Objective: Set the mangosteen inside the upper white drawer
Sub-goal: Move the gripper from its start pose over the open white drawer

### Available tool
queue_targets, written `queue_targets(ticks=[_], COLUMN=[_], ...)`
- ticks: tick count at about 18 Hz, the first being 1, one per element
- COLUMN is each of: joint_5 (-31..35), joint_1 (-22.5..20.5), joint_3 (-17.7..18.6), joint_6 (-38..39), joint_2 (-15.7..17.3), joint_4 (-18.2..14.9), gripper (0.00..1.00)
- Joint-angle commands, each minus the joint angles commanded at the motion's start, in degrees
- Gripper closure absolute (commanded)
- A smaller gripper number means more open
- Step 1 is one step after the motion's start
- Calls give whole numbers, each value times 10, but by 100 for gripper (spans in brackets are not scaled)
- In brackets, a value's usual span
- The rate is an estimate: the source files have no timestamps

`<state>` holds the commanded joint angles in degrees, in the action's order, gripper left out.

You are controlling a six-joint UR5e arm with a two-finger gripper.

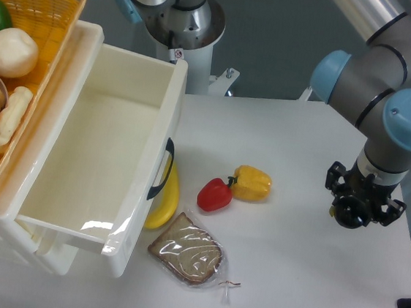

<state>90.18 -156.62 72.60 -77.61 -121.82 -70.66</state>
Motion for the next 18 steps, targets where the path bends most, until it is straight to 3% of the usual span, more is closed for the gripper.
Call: queue_targets(ticks=[4,7,10,14,18], joint_5=[5,4,-10,-96,-124], joint_1=[3,11,23,32,96], joint_3=[4,5,23,46,47], joint_6=[-1,12,20,34,91], joint_2=[11,33,90,176,223], joint_4=[-5,-52,-97,-162,-180], gripper=[87,86,87,88,88])
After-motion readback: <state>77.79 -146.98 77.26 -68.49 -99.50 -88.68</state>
